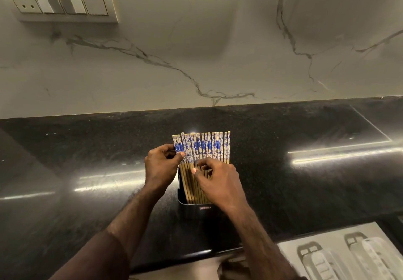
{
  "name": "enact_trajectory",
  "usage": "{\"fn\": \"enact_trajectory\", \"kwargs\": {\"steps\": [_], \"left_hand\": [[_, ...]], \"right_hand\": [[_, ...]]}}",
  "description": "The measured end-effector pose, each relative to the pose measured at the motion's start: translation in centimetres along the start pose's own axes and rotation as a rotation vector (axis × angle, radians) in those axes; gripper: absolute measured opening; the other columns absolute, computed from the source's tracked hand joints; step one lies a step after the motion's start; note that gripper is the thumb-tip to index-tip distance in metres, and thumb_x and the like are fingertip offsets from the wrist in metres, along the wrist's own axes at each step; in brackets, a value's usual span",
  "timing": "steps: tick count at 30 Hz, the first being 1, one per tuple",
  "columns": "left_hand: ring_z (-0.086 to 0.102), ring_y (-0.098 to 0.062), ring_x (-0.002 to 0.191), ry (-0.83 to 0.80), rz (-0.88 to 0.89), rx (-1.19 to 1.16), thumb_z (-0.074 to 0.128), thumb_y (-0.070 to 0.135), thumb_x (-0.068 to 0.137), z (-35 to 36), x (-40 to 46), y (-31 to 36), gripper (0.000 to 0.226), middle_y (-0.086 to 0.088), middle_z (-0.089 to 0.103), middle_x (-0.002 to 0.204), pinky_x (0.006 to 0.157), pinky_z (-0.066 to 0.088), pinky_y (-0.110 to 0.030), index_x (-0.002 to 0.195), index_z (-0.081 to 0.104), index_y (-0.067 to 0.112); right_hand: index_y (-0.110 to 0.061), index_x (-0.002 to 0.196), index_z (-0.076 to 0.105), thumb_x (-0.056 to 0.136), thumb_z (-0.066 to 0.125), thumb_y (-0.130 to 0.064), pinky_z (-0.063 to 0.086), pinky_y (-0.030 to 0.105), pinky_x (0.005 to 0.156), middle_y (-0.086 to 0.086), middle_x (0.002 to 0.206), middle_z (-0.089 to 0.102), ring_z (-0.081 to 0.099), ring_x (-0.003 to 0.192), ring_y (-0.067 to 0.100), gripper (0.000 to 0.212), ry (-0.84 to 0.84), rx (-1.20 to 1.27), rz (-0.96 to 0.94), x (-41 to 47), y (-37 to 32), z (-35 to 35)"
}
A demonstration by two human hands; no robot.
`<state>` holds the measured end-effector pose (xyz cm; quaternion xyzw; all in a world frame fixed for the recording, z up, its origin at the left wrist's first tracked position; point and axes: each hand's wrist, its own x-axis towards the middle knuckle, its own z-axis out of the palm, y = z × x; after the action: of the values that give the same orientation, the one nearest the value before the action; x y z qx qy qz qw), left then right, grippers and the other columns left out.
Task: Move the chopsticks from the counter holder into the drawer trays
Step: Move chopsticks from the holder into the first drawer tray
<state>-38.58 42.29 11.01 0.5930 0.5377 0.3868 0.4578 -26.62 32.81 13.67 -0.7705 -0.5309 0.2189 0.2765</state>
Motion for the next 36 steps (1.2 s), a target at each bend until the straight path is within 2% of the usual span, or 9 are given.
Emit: {"fn": "enact_trajectory", "kwargs": {"steps": [6,11,15,19,21,23,25,28,36], "left_hand": [[0.072,-0.011,0.086,-0.007,0.061,-0.021,0.069,0.01,0.086,-0.7,-0.6,0.6,0.02,0.002,0.075,0.093,0.082,0.06,-0.04,0.105,0.071,0.015],[0.072,-0.012,0.088,-0.04,0.153,-0.039,0.069,0.009,0.086,-1.6,-0.6,2.7,0.021,0.0,0.074,0.095,0.082,0.06,-0.039,0.105,0.069,0.019],[0.073,-0.014,0.084,-0.12,0.202,-0.06,0.069,0.006,0.085,-1.9,-0.5,5.0,0.022,-0.002,0.075,0.092,0.078,0.061,-0.037,0.099,0.068,0.021],[0.074,-0.015,0.082,-0.194,0.265,-0.071,0.069,0.005,0.085,-2.1,-0.3,6.9,0.021,-0.005,0.074,0.091,0.075,0.061,-0.033,0.098,0.067,0.022],[0.074,-0.017,0.082,-0.189,0.293,-0.074,0.069,0.006,0.084,-2.3,0.0,7.5,0.02,-0.007,0.074,0.092,0.073,0.061,-0.033,0.102,0.068,0.015],[0.074,-0.019,0.082,-0.176,0.297,-0.107,0.07,0.006,0.084,-2.5,0.3,8.0,0.02,-0.01,0.074,0.092,0.072,0.061,-0.033,0.104,0.068,0.012],[0.074,-0.023,0.083,-0.16,0.263,-0.162,0.07,0.005,0.084,-2.7,0.5,8.4,0.02,-0.012,0.074,0.092,0.071,0.061,-0.033,0.103,0.068,0.011],[0.073,-0.025,0.085,-0.13,0.16,-0.294,0.069,0.004,0.084,-3.2,0.8,8.7,0.017,-0.015,0.073,0.094,0.073,0.061,-0.034,0.099,0.068,0.011],[0.073,-0.016,0.074,0.002,-0.021,-0.505,0.065,0.003,0.088,-3.8,1.5,8.3,0.013,-0.011,0.071,0.089,0.067,0.061,-0.03,0.1,0.066,0.005]], "right_hand": [[-0.028,0.122,0.063,0.093,0.06,-0.042,0.054,0.03,0.093,-0.008,0.118,0.067,0.061,0.104,0.003,0.032,-0.003,0.04,0.0,-0.1,0.0,0.0],[-0.027,0.128,0.06,0.094,0.061,-0.038,0.051,0.026,0.094,-0.006,0.124,0.065,0.06,0.109,0.005,0.036,-0.045,0.108,0.004,0.2,-0.4,-0.1],[-0.025,0.137,0.05,0.097,0.057,-0.027,0.043,0.024,0.092,-0.002,0.134,0.06,0.057,0.117,0.01,0.04,-0.133,0.161,0.006,0.6,-1.1,-0.5],[-0.02,0.14,0.047,0.099,0.054,-0.017,0.039,0.02,0.09,-0.003,0.131,0.06,0.052,0.105,0.003,0.042,-0.199,0.266,0.027,0.9,-1.3,-0.8],[-0.019,0.135,0.053,0.099,0.055,-0.016,0.043,0.024,0.096,-0.008,0.123,0.062,0.055,0.106,0.004,0.036,-0.23,0.386,0.051,0.9,-1.2,-0.8],[-0.02,0.122,0.06,0.098,0.055,-0.016,0.049,0.035,0.1,-0.005,0.112,0.071,0.065,0.105,0.008,0.025,-0.251,0.53,0.088,0.9,-0.7,-0.7],[-0.019,0.115,0.064,0.098,0.055,-0.016,0.053,0.043,0.097,0.001,0.103,0.076,0.07,0.099,0.015,0.02,-0.271,0.633,0.122,0.9,-0.1,-0.7],[-0.013,0.114,0.065,0.099,0.055,-0.017,0.054,0.049,0.096,0.008,0.1,0.076,0.072,0.096,0.024,0.019,-0.293,0.731,0.154,0.7,0.7,-0.6],[-0.01,0.117,0.066,0.101,0.051,-0.018,0.058,0.049,0.087,0.016,0.102,0.074,0.071,0.091,0.028,0.023,-0.371,0.907,0.206,0.2,1.9,-1.8]]}}
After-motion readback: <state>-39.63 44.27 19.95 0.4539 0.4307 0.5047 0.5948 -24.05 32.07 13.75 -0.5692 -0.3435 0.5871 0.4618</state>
